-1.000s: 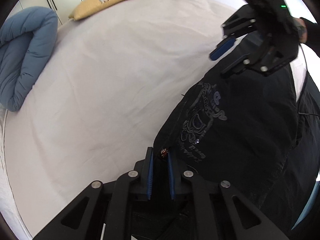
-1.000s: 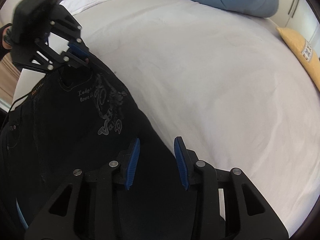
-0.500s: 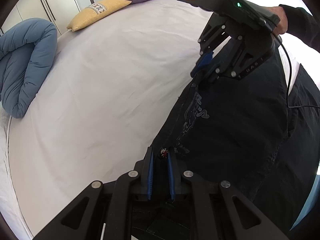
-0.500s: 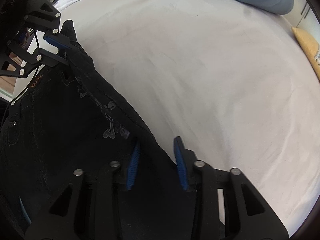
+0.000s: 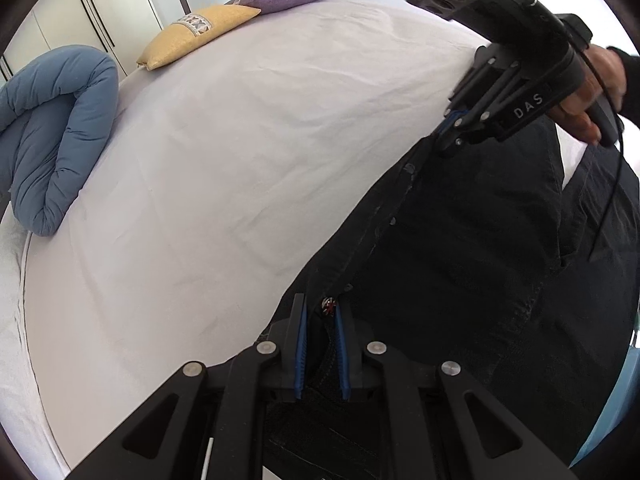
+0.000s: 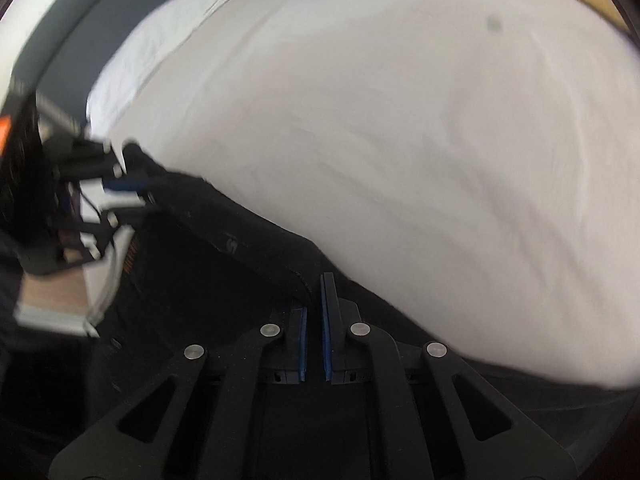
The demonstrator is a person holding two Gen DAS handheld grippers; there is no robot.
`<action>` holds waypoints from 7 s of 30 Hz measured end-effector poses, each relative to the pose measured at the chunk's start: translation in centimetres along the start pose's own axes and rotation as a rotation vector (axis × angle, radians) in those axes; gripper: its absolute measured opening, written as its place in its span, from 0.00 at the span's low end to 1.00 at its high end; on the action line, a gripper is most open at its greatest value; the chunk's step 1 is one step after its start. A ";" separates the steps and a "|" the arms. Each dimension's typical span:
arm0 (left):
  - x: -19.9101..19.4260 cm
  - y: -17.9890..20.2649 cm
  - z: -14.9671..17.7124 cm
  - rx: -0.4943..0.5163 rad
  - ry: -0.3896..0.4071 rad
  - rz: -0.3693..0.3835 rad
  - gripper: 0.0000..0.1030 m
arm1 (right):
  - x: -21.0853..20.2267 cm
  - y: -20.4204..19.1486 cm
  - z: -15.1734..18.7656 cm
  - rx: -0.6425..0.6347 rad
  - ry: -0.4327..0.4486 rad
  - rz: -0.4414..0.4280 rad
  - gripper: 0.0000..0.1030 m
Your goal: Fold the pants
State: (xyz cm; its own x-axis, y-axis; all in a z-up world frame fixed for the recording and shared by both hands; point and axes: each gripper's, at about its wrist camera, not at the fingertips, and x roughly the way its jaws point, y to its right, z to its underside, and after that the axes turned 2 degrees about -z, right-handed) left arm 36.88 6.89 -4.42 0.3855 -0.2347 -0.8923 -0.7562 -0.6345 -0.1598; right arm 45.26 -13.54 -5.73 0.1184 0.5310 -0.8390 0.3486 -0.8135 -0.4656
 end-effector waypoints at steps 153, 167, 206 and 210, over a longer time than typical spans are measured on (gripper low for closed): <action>0.8 17.5 11.6 -0.388 -0.138 -0.176 0.79 | -6.9 24.0 32.3 1.025 0.813 -0.329 0.27; 0.7 17.3 12.2 -0.391 -0.128 -0.176 0.79 | -8.8 21.0 34.5 1.067 0.817 -0.147 0.04; 0.5 17.3 11.2 -0.373 -0.146 -0.164 0.79 | -12.1 11.2 57.8 1.307 0.996 0.033 0.01; 0.5 17.2 10.9 -0.384 -0.146 -0.168 0.79 | -12.5 10.5 58.1 1.291 0.996 0.057 0.01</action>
State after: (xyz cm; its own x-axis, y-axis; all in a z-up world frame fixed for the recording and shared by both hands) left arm 18.29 3.89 -12.24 0.3866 -0.0165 -0.9221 -0.4274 -0.8892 -0.1634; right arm -6.58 -42.50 -16.53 0.8015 0.0128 -0.5978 -0.5821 -0.2117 -0.7850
